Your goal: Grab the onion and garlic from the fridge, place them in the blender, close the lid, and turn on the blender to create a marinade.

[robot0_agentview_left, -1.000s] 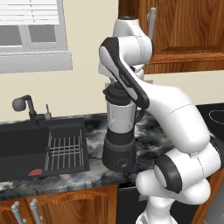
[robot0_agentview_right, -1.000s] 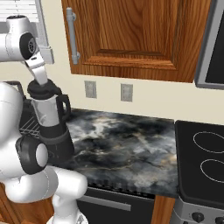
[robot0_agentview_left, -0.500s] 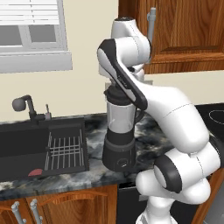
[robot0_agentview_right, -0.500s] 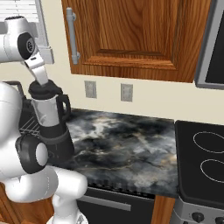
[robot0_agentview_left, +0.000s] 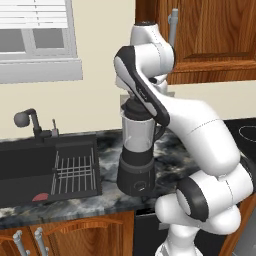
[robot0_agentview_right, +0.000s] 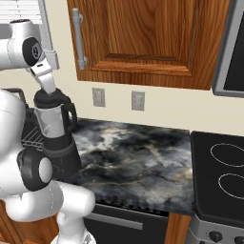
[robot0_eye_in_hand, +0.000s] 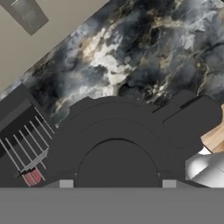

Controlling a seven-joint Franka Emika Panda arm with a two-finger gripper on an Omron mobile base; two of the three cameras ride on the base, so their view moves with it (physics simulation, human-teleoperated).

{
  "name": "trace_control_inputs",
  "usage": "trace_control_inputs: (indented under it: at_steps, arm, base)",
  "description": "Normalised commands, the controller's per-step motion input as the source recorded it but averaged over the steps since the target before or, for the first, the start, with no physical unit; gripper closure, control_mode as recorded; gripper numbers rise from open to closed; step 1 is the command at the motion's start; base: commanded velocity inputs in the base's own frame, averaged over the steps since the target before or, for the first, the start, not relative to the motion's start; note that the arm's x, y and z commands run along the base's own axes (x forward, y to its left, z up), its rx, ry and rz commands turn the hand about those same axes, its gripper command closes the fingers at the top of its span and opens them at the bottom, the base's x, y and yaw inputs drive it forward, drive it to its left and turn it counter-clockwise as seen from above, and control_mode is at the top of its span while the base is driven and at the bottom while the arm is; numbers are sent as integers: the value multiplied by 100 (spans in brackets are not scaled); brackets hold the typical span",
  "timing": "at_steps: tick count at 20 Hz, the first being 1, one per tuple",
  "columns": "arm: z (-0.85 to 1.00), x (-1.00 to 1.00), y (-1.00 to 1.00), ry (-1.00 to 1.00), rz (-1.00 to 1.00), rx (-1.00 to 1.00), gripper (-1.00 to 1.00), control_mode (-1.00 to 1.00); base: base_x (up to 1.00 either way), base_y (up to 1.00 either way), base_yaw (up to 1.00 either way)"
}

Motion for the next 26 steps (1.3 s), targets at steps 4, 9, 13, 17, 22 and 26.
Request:
trace_control_inputs:
  at_steps: [4,9,13,17,22,26]
  arm:
    - [-23,0,4,2,0,0,100,-100]
    - [-24,4,21,1,0,0,100,-100]
    - [-25,7,13,4,0,0,100,-100]
    - [-7,6,5,6,0,0,100,-100]
    - [0,0,0,0,0,0,-100,-100]
    - [0,0,0,-1,0,0,-100,-100]
  base:
    - [0,0,0]
    - [0,0,0]
    - [0,0,0]
    - [0,0,0]
    - [0,0,0]
    - [0,0,0]
